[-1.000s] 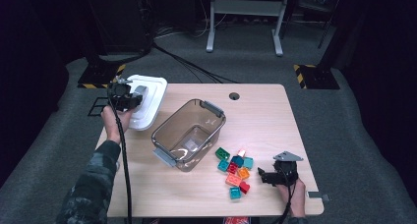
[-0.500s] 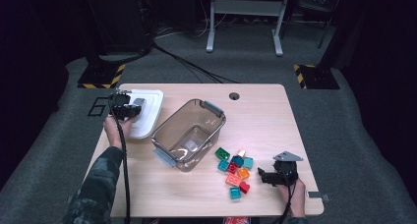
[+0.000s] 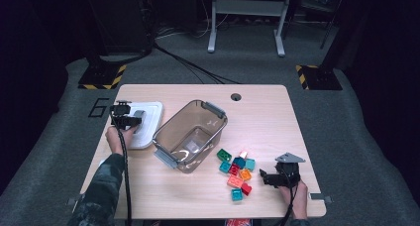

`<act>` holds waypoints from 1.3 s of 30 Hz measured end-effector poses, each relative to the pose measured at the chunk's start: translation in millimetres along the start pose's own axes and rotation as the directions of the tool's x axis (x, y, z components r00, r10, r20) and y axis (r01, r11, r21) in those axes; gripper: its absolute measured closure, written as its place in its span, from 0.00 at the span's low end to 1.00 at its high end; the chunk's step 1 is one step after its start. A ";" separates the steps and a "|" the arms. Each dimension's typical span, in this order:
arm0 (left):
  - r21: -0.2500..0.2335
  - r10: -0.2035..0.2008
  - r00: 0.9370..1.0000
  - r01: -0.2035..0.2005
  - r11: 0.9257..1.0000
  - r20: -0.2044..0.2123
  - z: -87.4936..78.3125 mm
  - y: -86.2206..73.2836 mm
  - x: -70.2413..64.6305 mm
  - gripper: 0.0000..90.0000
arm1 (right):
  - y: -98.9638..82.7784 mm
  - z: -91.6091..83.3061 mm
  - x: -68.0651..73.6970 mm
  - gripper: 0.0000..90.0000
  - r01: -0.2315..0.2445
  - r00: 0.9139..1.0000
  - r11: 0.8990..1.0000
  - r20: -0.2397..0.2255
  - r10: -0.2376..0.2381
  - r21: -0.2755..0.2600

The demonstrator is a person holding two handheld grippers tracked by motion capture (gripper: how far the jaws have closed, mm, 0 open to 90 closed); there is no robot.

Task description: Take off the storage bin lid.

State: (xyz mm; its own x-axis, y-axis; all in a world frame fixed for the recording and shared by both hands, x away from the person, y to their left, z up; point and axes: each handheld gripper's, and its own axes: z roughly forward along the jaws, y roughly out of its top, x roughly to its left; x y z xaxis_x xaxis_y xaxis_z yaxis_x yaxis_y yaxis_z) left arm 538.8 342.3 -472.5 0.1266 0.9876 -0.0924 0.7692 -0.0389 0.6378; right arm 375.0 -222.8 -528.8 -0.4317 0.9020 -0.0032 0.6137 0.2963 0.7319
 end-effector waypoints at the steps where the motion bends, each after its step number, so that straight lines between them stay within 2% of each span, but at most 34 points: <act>1: -0.001 0.008 1.000 -0.008 1.000 -0.006 0.8 -1.3 -0.4 0.74 | 0.0 0.0 0.0 0.09 0.000 1.000 1.000 0.000 0.000 0.000; 8: 0.052 0.037 0.999 -0.036 0.998 -0.004 9.2 -9.5 -2.5 0.74 | 0.0 -0.1 0.2 0.09 0.000 1.000 1.000 0.002 0.000 0.001; 13: 0.049 0.022 1.000 -0.022 0.999 0.010 9.0 -10.3 -0.6 0.74 | 0.0 -0.1 0.2 0.09 0.001 1.000 1.000 0.002 -0.001 0.001; 14: 0.043 0.021 1.000 -0.021 0.999 0.017 7.2 -10.2 0.7 0.70 | 0.0 -0.1 0.2 0.09 0.001 1.000 1.000 0.002 -0.001 0.001; 15: 0.032 0.019 1.000 -0.019 0.999 0.022 5.2 -10.1 1.5 0.70 | 0.0 -0.1 0.2 0.09 0.001 1.000 1.000 0.002 -0.001 0.001; 16: 0.026 0.018 1.000 -0.019 0.999 0.025 2.3 -9.8 2.4 0.60 | 0.0 -0.1 0.2 0.09 0.001 1.000 1.000 0.002 -0.001 0.001; 18: 0.010 0.005 0.999 -0.005 1.000 0.032 -4.0 -9.9 3.7 0.56 | 0.0 -0.1 0.2 0.09 0.001 1.000 1.000 0.002 -0.001 0.001; 23: -0.023 0.027 0.998 -0.025 0.999 0.053 -21.7 -9.5 6.0 0.32 | 0.0 -0.1 0.2 0.09 0.002 1.000 1.000 0.002 -0.002 0.001; 24: -0.027 0.026 0.998 -0.025 0.999 0.056 -25.4 -9.6 6.1 0.32 | 0.0 -0.1 0.2 0.09 0.002 1.000 1.000 0.002 -0.002 0.001; 29: -0.055 0.075 0.996 -0.072 0.996 0.052 -41.3 -14.3 4.5 0.21 | 0.0 -0.1 0.3 0.09 0.001 1.000 1.000 0.002 -0.001 0.001; 38: -0.096 0.137 0.988 -0.130 0.987 0.066 -71.5 -33.9 1.2 0.15 | 0.0 -0.1 0.3 0.09 0.001 1.000 1.000 0.002 -0.001 0.001; 39: -0.107 0.133 0.989 -0.125 0.986 0.064 -74.6 -36.3 0.3 0.15 | 0.0 -0.1 0.3 0.09 0.001 1.000 1.000 0.002 -0.001 0.001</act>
State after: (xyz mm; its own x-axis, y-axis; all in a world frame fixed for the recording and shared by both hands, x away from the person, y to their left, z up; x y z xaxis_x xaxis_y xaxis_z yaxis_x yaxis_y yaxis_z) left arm 464.2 355.3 -438.7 0.2675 0.9619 -0.0557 0.6756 -0.1460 0.7226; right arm 374.8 -222.6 -528.8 -0.4309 0.9024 -0.0057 0.6136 0.2976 0.7314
